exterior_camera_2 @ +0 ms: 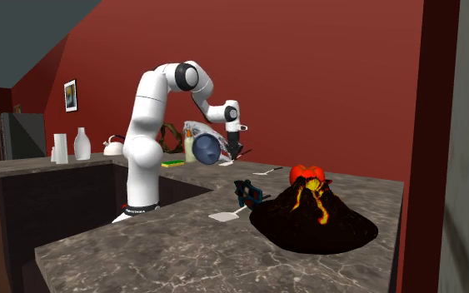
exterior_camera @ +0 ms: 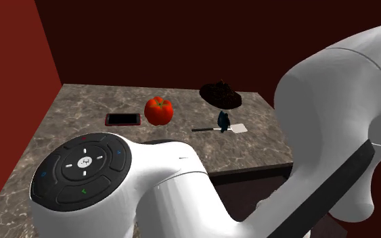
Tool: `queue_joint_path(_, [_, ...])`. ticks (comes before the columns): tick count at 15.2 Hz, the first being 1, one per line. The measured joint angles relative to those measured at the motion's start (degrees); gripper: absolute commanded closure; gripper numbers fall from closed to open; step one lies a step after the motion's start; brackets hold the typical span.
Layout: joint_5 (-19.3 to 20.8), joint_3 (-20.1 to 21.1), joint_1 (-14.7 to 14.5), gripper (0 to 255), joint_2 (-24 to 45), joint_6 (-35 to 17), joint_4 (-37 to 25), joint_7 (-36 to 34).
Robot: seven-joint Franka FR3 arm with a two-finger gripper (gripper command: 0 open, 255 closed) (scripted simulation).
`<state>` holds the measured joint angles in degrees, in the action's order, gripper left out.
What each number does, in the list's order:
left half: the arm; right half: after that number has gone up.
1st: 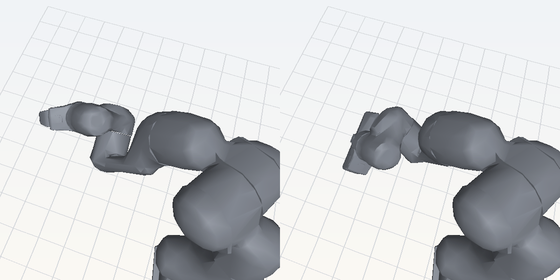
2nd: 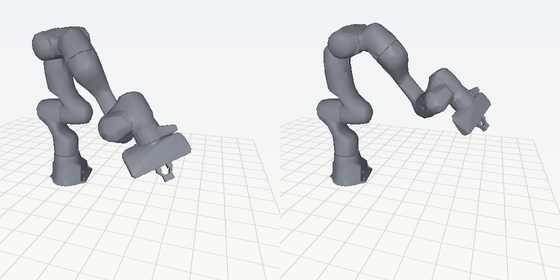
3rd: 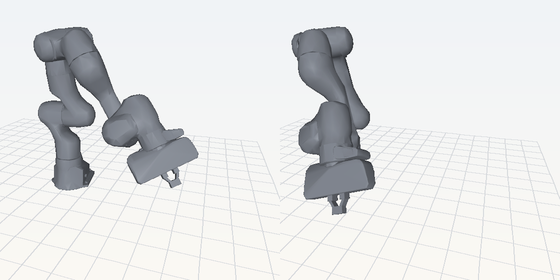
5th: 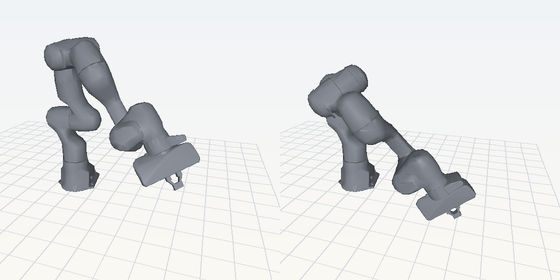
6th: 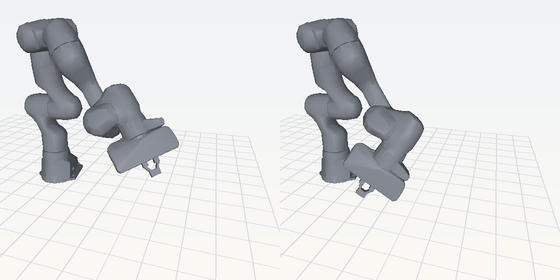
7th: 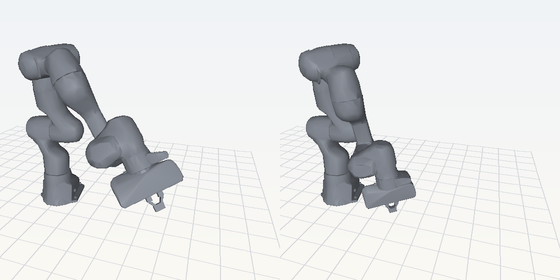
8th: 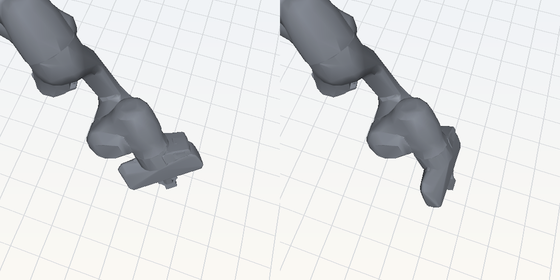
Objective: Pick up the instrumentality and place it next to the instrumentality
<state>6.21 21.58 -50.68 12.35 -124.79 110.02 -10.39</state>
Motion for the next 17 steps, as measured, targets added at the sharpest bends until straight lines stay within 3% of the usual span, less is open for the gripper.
queue_joint_path(9, [1.9,-0.6,-0.4,255,3.3,-6.0,2.9,-1.1])
queue_joint_path(15, [2.2,-0.7,-0.5,255,3.9,-6.6,3.0,-1.4])
queue_joint_path(16, [2.2,-0.7,-0.5,0,3.9,-6.6,3.0,-1.4])
queue_joint_path(17, [2.2,-0.7,-0.5,0,3.9,-6.6,3.0,-1.4])
